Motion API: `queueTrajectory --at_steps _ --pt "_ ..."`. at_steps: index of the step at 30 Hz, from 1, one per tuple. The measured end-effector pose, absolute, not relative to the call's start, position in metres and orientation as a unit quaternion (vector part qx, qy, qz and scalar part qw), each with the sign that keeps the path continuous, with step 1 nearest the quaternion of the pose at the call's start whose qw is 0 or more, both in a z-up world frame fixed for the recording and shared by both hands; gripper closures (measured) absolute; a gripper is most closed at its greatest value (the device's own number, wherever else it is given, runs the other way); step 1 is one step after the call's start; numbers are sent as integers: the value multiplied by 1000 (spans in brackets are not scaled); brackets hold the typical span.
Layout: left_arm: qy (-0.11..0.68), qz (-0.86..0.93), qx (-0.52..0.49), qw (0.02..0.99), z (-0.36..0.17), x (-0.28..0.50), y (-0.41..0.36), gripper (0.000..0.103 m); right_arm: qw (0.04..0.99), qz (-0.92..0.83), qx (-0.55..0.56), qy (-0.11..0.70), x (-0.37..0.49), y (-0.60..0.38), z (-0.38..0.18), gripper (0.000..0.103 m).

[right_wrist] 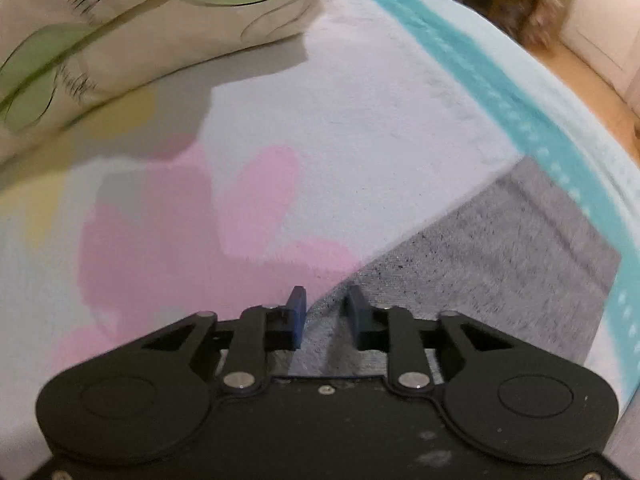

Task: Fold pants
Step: 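Move the right gripper to a pant leg cuff and close on it, then grasp the waistband with the left gripper while the right gripper holds the cuff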

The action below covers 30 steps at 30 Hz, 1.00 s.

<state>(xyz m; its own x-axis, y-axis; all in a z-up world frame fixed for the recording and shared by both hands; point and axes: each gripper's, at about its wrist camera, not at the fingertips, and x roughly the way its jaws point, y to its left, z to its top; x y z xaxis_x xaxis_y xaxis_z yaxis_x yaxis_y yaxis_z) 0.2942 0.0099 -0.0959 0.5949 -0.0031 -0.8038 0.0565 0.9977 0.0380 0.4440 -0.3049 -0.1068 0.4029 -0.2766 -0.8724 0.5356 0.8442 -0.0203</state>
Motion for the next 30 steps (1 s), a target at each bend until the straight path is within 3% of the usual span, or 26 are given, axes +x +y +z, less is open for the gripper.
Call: queueTrajectory --at_steps 5,12,20,30 --pt "449 -13 3 893 -84 295 22 28 843 -201 153 475 417 -319 -97 101" --pt "457 -2 -85 885 -63 311 37 28 857 -143 147 472 354 -327 -81 101" --pt "495 -31 -118 860 -51 354 16 28 852 -109 168 484 310 -327 -98 101" --pt "551 15 -117 826 -87 381 -3 28 853 -100 203 471 299 -330 -101 101"
